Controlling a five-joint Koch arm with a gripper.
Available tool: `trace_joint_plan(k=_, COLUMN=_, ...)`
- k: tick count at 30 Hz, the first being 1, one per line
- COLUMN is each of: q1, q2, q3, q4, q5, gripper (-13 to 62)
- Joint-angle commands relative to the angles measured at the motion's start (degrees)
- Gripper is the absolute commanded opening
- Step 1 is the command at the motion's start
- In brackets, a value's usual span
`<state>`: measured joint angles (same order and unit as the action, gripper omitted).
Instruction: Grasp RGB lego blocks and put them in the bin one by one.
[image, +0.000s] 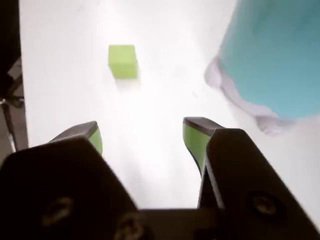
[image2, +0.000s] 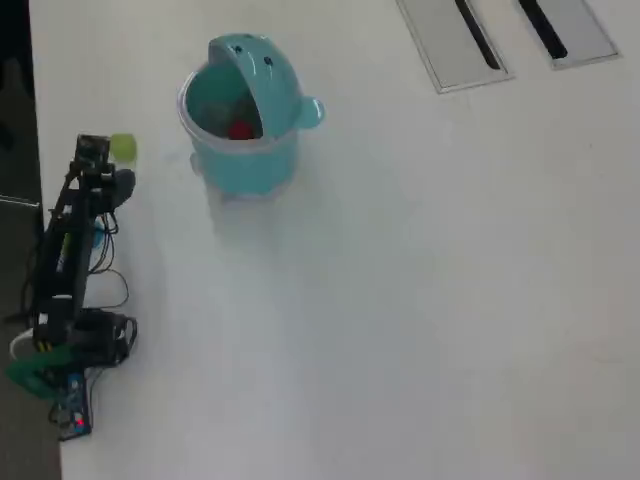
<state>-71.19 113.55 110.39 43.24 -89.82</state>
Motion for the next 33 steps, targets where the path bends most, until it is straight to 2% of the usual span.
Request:
trace_joint_plan(k=1, q1=-0.79, q2=0.0, q3=-1.23, q4=-5.36, q5=-0.35, gripper=30.1)
trace_joint_plan(k=8, q1=-1.23, q2=-4.39, q3=3.43, q4=-13.1, q5=-2.29, gripper=30.1)
trace_joint_plan(k=23, q1=-3.78, q2=-18.02, q3=2.72, q4=-29.71, q5=-10.28, gripper=30.2)
trace_joint_plan(k=33, q1=-5.8, q2=-27.42, q3=-6.42, q4=-32.17, q5=-12.04, gripper=30.1)
